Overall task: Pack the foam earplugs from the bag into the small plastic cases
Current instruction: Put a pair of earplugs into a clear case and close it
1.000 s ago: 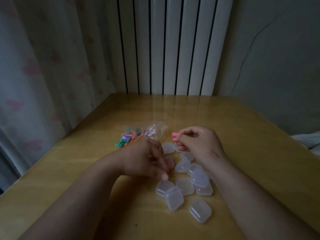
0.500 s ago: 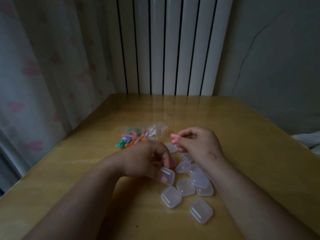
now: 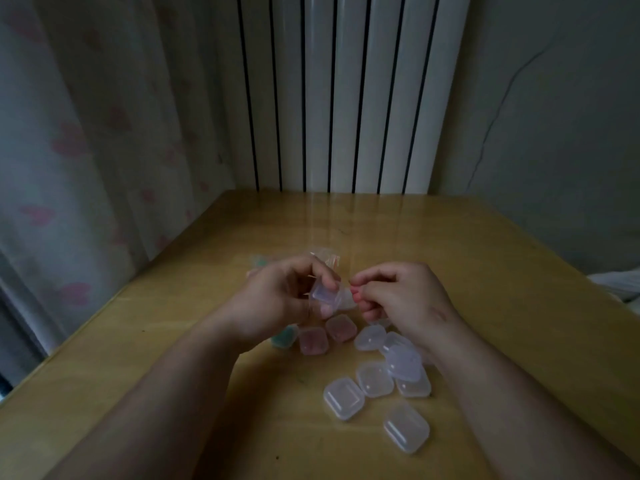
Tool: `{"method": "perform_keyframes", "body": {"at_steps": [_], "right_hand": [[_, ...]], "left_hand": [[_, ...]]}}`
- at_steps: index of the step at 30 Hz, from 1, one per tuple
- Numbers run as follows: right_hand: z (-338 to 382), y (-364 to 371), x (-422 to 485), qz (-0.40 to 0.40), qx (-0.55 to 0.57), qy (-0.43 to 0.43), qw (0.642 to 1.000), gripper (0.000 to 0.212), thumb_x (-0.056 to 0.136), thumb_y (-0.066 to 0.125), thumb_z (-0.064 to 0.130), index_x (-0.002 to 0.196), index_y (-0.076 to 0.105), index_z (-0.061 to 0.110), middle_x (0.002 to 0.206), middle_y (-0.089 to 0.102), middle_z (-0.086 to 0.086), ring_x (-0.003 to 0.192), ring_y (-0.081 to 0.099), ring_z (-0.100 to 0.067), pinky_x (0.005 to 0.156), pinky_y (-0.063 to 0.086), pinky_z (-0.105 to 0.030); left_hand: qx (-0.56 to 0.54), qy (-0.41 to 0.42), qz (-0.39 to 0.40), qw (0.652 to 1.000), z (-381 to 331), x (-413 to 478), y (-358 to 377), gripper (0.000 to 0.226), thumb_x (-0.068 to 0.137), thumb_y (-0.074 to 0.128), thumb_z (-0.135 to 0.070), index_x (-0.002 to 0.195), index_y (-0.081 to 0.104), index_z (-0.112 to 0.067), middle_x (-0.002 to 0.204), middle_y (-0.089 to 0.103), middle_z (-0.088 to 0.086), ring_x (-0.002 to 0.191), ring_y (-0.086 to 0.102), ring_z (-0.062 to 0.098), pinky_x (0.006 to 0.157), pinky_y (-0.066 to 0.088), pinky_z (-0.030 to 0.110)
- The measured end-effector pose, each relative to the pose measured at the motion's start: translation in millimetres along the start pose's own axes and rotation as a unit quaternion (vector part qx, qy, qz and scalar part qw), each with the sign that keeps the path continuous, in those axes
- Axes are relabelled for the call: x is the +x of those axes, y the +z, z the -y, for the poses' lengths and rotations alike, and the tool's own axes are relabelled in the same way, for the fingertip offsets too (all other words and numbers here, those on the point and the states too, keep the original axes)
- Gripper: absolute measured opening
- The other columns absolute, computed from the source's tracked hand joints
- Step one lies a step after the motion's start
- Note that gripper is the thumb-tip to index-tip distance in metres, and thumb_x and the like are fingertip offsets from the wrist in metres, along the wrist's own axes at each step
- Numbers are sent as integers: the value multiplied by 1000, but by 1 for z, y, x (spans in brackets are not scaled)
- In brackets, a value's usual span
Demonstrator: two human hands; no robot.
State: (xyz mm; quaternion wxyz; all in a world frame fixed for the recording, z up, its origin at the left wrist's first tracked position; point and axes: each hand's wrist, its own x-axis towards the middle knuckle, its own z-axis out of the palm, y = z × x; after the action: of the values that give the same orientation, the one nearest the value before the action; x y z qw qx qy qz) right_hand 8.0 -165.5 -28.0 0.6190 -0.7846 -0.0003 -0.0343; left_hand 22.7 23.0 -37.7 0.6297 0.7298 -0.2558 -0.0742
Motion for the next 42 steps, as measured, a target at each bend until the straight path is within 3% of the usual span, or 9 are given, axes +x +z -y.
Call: {"method": "perform_keyframes", "body": {"at_steps": [3,6,11,15,20,23,26,31,42], "right_hand": [[1,2,-1,7,7,5,1000,24,86,53,-1,78,73,8,68,69,-6,61,63,-14,59,54,-26],[1,1,-1,27,27,7,999,21,88,53,-2,83,73,2,71,68,-11,63,62,-18,61,54,-30],[-2,1,-5,109,-19,-25,994,13,84,74,21,86,77,9,73,71,-10,67,67,-21,66,58,-34],[-3,5,-6,33,-102,-75,991,7,78,79,26,73,74,28,70,73,2,66,70,-15,69,58,-35],[-10,6,0,-18,-176,-152,972,8,75,79,26,80,75,31,73,64,12,63,58,3,61,44,-14],[-10,5,2,-23,-107,-107,988,12,84,69,19,87,76,28,81,72,6,74,68,-6,70,56,-25],[-5,6,1,10,-9,-43,999,16,91,63,18,83,76,16,72,71,1,67,67,-12,62,55,-25],[-4,8,-1,73,77,0,994,21,89,67,24,86,76,5,73,69,-8,69,62,-18,70,54,-32],[-3,11,-2,28,51,-11,998,17,88,68,27,90,77,12,73,72,-1,65,65,-8,62,52,-22]], "left_hand": [[-32,-9,-44,999,-1,0,1,46,70,69,20,99,64,-16,103,68,1,95,66,14,77,57,27],[-8,-13,-67,998,-3,0,1,59,71,72,16,108,67,-29,108,69,-3,95,68,13,77,55,23],[14,-11,-87,996,-3,0,4,58,74,72,11,109,67,-35,115,67,-1,104,67,14,82,55,24],[52,-19,-103,993,-4,0,8,48,68,79,-7,106,68,-34,120,66,-5,105,67,8,84,58,27],[146,-13,-143,979,-3,2,8,31,81,75,-4,94,68,-31,103,68,-8,89,67,5,77,60,27],[181,10,-186,966,-2,4,8,34,79,77,-4,83,64,-35,92,65,-6,74,62,6,61,53,20],[144,26,-209,967,-2,4,8,37,76,78,3,80,63,-31,88,66,-6,75,63,9,68,54,25],[122,44,-207,970,-5,3,12,34,75,76,7,80,63,-23,90,68,-3,84,68,12,75,58,26],[123,46,-196,972,-5,2,11,24,73,83,-11,84,63,-21,108,66,-3,98,68,12,85,59,32]]}}
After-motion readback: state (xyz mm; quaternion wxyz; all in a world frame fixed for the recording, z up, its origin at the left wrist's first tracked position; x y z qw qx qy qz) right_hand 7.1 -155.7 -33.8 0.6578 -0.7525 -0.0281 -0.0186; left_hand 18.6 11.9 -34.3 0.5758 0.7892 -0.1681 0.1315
